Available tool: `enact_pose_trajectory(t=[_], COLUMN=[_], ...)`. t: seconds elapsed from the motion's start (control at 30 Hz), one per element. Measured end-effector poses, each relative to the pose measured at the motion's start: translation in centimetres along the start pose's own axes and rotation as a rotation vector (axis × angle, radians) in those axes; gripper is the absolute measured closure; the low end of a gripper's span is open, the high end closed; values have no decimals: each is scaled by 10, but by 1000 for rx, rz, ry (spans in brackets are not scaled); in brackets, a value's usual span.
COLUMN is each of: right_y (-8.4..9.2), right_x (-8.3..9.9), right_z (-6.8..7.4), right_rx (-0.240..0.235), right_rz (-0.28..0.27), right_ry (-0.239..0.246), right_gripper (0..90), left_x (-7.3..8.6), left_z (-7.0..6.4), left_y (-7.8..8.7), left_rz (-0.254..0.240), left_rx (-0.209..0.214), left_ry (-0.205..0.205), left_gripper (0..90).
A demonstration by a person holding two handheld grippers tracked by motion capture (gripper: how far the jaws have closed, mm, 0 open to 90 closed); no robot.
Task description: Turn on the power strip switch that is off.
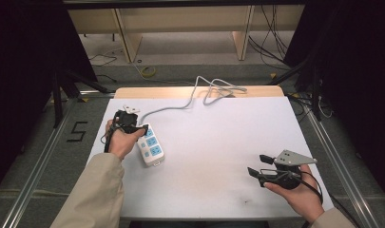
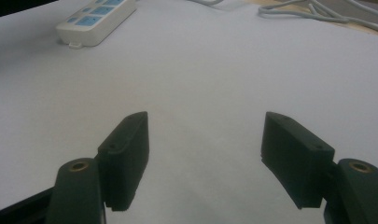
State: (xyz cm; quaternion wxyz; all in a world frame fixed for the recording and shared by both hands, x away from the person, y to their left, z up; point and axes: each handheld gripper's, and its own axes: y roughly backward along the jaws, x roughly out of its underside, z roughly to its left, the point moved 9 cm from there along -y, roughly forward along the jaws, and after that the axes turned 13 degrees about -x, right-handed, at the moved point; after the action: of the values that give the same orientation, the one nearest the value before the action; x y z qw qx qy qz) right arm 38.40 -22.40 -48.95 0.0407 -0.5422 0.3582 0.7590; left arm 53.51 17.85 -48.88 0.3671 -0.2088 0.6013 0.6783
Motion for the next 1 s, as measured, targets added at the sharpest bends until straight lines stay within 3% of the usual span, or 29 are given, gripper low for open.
enact_pose_trajectory(t=[0.37, 0.5, 1.0], right_y=[0, 0, -1], right_x=[1, 1, 1], right_z=[-1, 0, 0], right_rx=[1, 1, -7], right_rz=[5, 4, 7], right_ry=[-3, -4, 4], right_gripper=[327, 326, 325], left_x=[-3, -1, 9], left_z=[-31, -41, -72], left_y=[18, 27, 60], left_rz=[-73, -119, -223], left_rx=[135, 159, 252], left_ry=[-20, -51, -132], left_gripper=[286, 240, 216])
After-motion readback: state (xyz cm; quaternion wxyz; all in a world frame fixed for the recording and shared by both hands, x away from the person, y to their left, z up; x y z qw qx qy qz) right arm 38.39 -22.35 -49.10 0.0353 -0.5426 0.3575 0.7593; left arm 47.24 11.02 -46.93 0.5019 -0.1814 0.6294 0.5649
